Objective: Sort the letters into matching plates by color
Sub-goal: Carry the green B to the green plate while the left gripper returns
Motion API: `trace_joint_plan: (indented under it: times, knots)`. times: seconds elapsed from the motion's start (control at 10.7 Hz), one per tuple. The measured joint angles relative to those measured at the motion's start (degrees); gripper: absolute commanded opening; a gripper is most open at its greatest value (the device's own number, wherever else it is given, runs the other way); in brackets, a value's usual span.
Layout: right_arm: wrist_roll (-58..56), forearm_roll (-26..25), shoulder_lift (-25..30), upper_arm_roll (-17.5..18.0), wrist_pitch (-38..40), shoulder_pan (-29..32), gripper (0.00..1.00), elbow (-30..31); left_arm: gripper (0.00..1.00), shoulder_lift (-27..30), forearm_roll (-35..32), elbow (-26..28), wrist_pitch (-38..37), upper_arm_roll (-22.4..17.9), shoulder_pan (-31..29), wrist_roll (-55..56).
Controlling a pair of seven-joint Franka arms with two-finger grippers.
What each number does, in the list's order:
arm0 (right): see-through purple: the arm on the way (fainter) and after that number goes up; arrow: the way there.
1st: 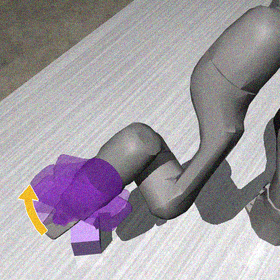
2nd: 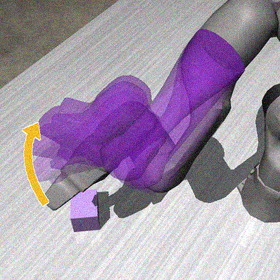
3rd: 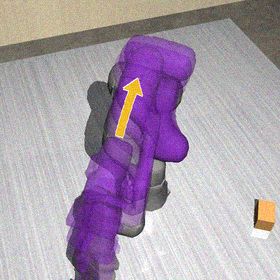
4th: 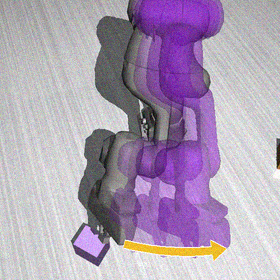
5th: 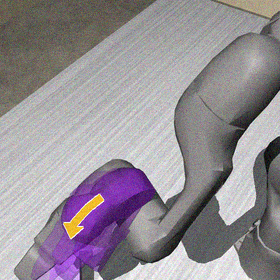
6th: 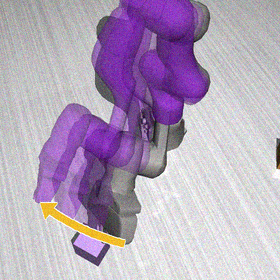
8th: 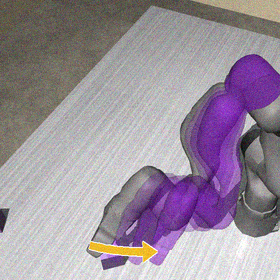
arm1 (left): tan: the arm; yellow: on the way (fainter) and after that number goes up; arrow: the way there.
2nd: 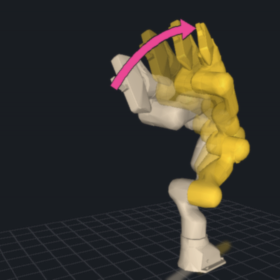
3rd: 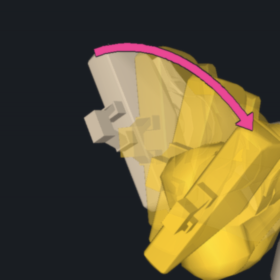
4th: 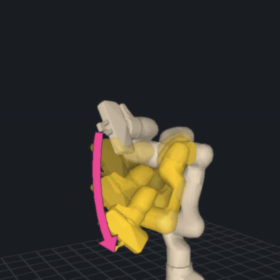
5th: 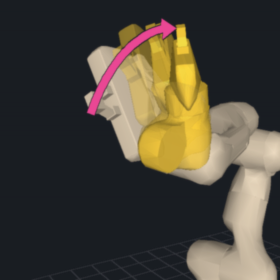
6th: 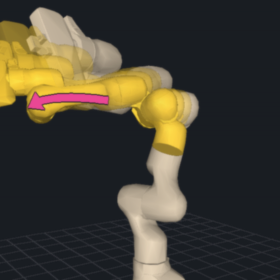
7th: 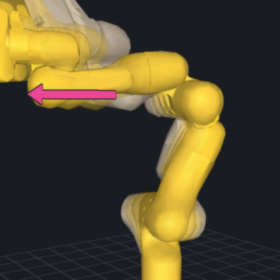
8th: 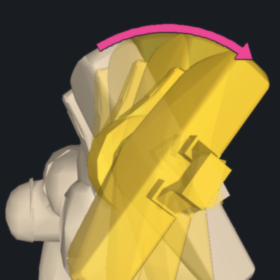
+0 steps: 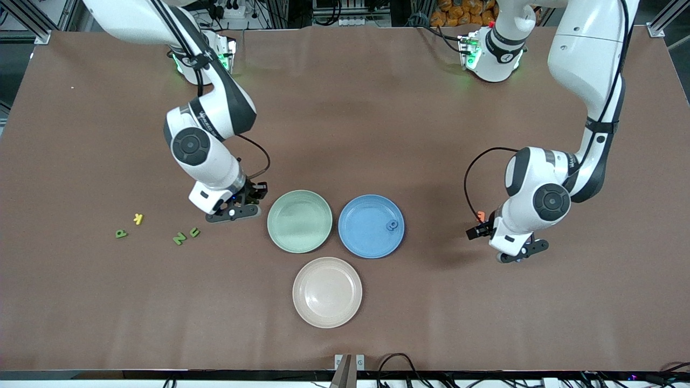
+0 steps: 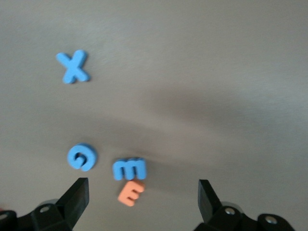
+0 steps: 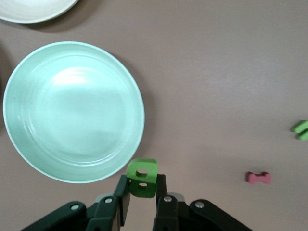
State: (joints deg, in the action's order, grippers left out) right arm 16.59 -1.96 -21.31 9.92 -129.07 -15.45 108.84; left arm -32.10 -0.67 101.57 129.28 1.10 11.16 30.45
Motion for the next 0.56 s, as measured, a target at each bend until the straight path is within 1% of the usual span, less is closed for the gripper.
trace_joint_plan:
  times: [0.19,0.37,0.47,0.56]
  knots:
    - [1.27,0.01,-3.11,-0.01,-0.02,-2.47,0.20,-2.32,1.00,1.48,0.00,3.31,0.83,-0.05,-2.43,0.00]
    - [2.94,0.01,-5.72,-0.04,-0.04,-5.15,0.20,-4.81,1.00,3.20,0.00,8.91,7.40,0.35,-5.16,-0.06]
    - [3.50,0.01,-6.97,-0.04,-0.03,-6.11,0.21,-6.11,1.00,3.90,0.00,11.33,9.90,0.67,-5.58,-0.03]
    - [4.23,0.01,-8.30,-0.07,-0.03,-6.84,0.23,-7.44,1.00,4.19,0.01,12.53,11.18,1.29,-5.47,1.69]
